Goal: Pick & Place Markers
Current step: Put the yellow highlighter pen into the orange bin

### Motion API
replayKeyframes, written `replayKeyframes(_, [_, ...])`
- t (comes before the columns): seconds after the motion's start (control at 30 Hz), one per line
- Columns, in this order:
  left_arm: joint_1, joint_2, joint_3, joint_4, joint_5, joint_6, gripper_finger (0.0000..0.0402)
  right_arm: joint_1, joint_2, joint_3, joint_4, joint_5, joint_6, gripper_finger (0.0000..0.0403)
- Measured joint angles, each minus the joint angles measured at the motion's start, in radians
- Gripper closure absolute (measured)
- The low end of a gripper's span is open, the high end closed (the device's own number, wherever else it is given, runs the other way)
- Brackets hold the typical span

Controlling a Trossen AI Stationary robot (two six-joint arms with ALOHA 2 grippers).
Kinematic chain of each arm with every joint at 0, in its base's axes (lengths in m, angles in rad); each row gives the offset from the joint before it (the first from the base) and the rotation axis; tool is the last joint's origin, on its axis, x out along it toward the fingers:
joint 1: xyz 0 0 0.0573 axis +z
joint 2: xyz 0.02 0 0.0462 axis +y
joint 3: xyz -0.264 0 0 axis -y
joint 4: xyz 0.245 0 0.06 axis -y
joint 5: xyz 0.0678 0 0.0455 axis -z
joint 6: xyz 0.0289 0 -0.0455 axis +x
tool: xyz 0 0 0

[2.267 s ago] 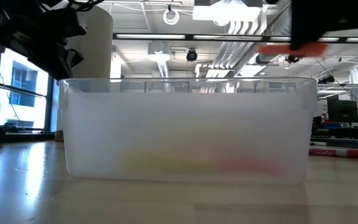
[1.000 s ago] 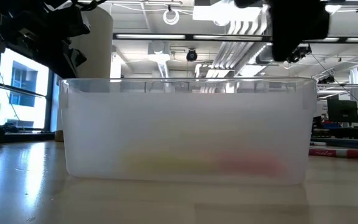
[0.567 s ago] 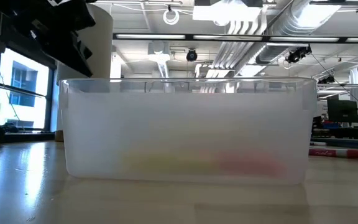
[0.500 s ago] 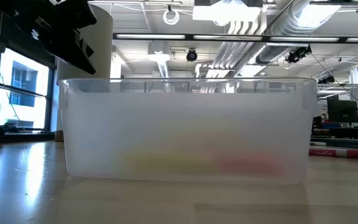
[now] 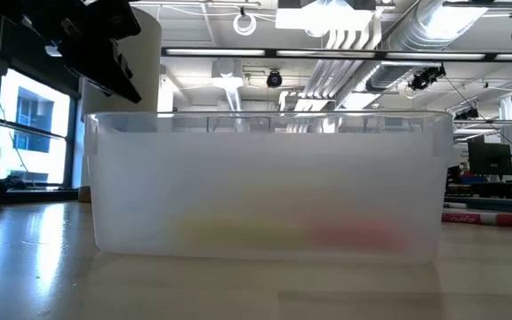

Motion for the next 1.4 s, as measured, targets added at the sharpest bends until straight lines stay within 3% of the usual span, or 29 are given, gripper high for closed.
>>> replayKeyframes(0.27, [0.0,0.0,0.0,-0.003,-0.014,-0.039,0.0401,-0.028,-0.029,-0.193,0.206,-0.074,0.003,0.0295])
replayKeyframes(0.53, [0.0,0.0,0.0,-0.003,-0.038,-0.039,0.0401,-0.029,-0.033,-0.312,0.416,-0.11,0.019,0.0315])
replayKeyframes(0.63, [0.0,0.0,0.0,-0.002,-0.04,-0.039,0.0401,-0.029,-0.032,-0.306,0.435,-0.114,0.021,0.0347])
replayKeyframes(0.77, [0.0,0.0,0.0,-0.003,-0.04,-0.038,0.0401,-0.029,-0.037,-0.248,0.46,-0.084,0.001,0.035])
replayKeyframes(0.9, [0.0,0.0,0.0,-0.003,-0.04,-0.038,0.0401,-0.036,-0.06,-0.156,0.44,0.068,-0.067,0.035])
replayKeyframes(1.07, [0.0,0.0,0.0,-0.003,-0.049,-0.037,0.0401,-0.134,-0.092,-0.007,0.297,0.391,-0.309,0.035])
replayKeyframes(1.2, [0.0,0.0,0.0,-0.003,-0.062,-0.037,0.0401,-0.302,-0.097,0.113,0.24,0.581,-0.649,0.035])
replayKeyframes(1.3, [0.0,0.0,0.0,-0.003,-0.065,-0.037,0.0401,-0.462,-0.094,0.196,0.272,0.644,-0.966,0.035])
replayKeyframes(1.4, [0.0,0.0,0.0,-0.003,-0.08,-0.034,0.0401,-0.643,-0.091,0.27,0.379,0.632,-1.264,0.035])
